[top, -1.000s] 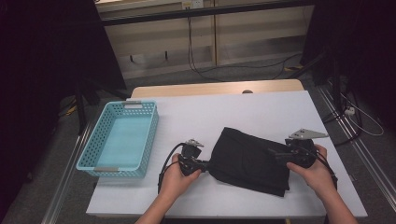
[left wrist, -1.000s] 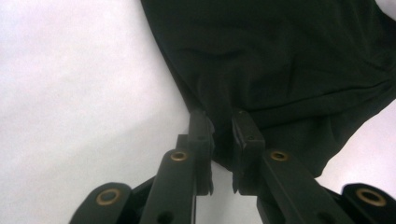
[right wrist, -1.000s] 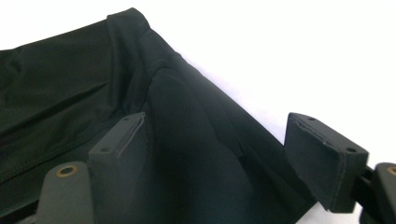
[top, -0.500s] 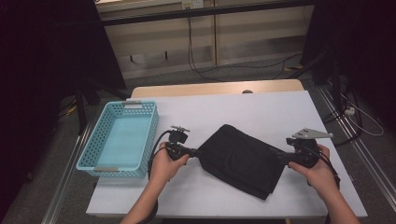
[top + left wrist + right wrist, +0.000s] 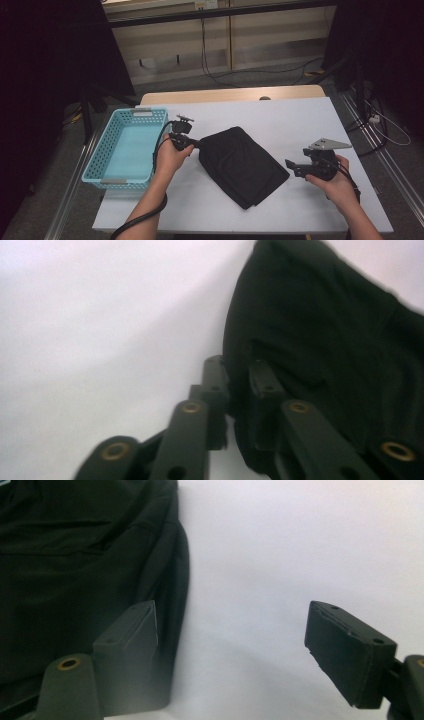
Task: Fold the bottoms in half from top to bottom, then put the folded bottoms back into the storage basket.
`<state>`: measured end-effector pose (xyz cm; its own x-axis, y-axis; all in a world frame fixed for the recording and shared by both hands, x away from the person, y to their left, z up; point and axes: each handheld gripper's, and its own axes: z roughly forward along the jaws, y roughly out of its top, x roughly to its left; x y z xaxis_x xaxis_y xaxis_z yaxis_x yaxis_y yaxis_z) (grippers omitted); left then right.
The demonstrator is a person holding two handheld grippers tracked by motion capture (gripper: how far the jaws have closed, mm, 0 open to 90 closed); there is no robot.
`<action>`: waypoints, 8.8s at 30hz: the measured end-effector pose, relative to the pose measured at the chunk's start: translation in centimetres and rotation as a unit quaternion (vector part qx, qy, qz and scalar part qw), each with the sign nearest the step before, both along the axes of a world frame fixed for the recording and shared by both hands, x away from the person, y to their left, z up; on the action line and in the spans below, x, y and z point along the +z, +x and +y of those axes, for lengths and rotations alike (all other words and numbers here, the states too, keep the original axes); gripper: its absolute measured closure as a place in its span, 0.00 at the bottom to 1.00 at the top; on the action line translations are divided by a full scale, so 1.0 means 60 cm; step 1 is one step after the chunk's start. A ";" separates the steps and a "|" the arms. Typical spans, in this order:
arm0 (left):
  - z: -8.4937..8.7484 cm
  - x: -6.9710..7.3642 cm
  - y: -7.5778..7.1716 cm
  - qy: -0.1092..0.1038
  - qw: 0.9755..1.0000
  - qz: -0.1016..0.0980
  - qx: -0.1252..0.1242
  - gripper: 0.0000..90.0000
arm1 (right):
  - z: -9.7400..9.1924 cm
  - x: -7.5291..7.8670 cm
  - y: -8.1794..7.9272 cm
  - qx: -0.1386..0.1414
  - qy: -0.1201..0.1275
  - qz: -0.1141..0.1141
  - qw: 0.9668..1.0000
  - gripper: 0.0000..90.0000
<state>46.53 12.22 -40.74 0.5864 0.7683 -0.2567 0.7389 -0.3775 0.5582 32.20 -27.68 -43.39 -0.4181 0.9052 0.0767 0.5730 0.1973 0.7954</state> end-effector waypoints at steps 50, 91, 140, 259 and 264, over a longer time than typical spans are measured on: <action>-0.017 -0.002 0.031 0.005 0.998 0.038 0.055 0.90 | 0.098 -0.004 0.012 0.049 -0.022 -0.009 0.999 0.18; -0.022 -0.002 0.031 -0.001 0.998 0.043 0.047 0.83 | 0.143 -0.052 0.008 -0.009 0.001 0.037 0.999 0.53; -0.051 0.029 0.046 0.101 0.987 0.117 0.053 0.90 | 0.189 -0.028 -0.009 0.048 0.015 -0.001 0.999 0.92; 0.238 0.410 0.097 0.176 0.962 0.146 0.148 0.91 | 0.519 0.158 0.015 0.183 0.131 -0.161 0.961 0.92; 0.268 0.405 0.103 0.177 0.960 0.147 0.157 0.91 | 0.550 0.154 0.020 0.193 0.138 -0.157 0.959 0.92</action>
<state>52.73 28.29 -16.43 0.2534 0.9652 -0.0647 0.9533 -0.2378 0.1864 33.39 5.31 -34.14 -0.7599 0.6413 0.1063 0.2230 0.1037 0.9693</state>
